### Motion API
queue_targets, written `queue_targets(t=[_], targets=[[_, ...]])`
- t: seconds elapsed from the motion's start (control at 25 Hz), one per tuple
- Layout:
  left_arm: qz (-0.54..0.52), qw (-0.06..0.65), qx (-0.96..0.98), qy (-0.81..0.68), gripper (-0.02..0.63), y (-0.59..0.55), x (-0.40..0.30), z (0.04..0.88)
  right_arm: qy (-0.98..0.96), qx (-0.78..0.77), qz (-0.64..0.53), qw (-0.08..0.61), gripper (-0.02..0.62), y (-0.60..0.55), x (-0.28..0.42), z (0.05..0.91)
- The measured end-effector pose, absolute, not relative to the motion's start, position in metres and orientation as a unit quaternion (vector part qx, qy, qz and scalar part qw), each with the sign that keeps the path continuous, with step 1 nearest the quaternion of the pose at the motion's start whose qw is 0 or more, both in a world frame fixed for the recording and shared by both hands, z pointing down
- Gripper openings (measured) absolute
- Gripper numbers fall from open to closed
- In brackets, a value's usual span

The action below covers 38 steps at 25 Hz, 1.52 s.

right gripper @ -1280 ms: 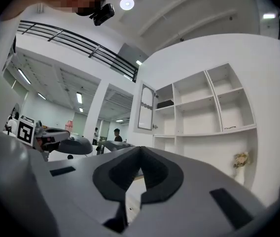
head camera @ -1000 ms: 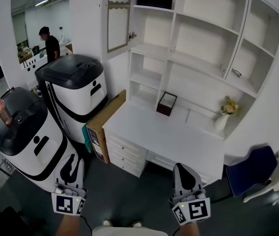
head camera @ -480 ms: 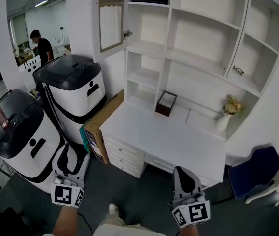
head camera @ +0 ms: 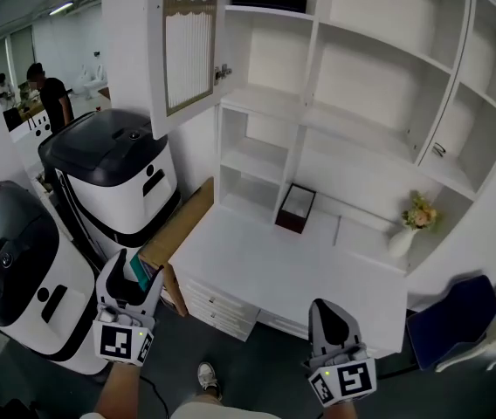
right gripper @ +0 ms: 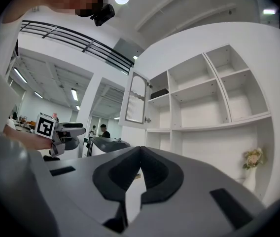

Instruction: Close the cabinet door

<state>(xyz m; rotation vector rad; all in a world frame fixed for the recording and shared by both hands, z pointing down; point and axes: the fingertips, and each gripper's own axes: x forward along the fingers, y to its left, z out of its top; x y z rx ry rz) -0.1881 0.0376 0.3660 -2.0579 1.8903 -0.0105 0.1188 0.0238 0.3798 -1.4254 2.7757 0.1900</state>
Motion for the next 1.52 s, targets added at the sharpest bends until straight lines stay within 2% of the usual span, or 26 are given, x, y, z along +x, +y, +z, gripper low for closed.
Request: queue_targets(t=[0.28, 0.48, 0.96, 1.52], targets=[[0.001, 0.175, -0.739, 0.650, 0.291, -0.061, -0.251, 0.350, 0.892, -0.448, 0.068, 0.014, 0.000, -0.065, 0.035, 0.363], [-0.007, 0.180, -0.752, 0.635, 0.291, -0.116, -0.273, 0.343, 0.890, -0.452, 0.063, 0.012, -0.002, -0.098, 0.004, 0.361], [-0.003, 0.192, -0.757, 0.624, 0.291, -0.195, -0.264, 0.318, 0.900, -0.433, 0.051, -0.001, -0.001, -0.156, -0.005, 0.370], [0.003, 0.225, -0.723, 0.653, 0.275, -0.259, -0.287, 0.276, 0.898, -0.435, 0.059, 0.009, 0.000, -0.203, 0.012, 0.357]])
